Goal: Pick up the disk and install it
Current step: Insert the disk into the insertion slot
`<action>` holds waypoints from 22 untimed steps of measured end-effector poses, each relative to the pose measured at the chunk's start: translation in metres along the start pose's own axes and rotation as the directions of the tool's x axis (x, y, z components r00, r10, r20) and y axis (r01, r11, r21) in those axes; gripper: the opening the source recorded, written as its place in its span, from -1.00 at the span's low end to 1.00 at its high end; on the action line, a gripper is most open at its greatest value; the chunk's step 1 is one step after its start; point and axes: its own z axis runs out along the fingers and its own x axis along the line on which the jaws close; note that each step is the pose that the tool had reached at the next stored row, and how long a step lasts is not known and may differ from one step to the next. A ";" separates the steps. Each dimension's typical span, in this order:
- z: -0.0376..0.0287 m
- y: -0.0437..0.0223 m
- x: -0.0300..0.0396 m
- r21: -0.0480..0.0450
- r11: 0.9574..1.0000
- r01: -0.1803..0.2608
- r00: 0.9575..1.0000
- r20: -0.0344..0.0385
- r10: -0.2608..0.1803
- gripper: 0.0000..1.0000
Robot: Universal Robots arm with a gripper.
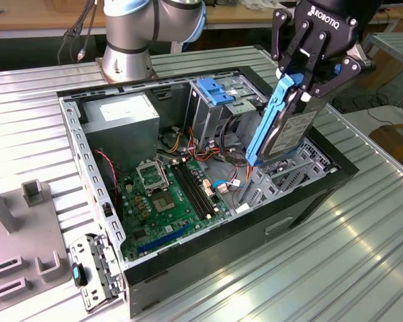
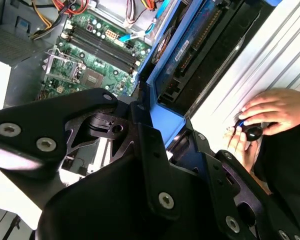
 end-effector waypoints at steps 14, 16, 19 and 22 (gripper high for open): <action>0.0138 -0.0318 0.0008 -0.001 1.000 -0.031 1.000 -0.005 0.031 -0.26; 0.0156 -0.0331 0.0029 -0.001 0.999 -0.034 0.999 -0.005 0.034 -0.26; 0.0190 -0.0333 0.0053 -0.001 0.999 -0.034 0.999 -0.005 0.034 -0.26; 0.0232 -0.0332 0.0069 -0.001 0.999 -0.033 0.999 -0.005 0.033 -0.26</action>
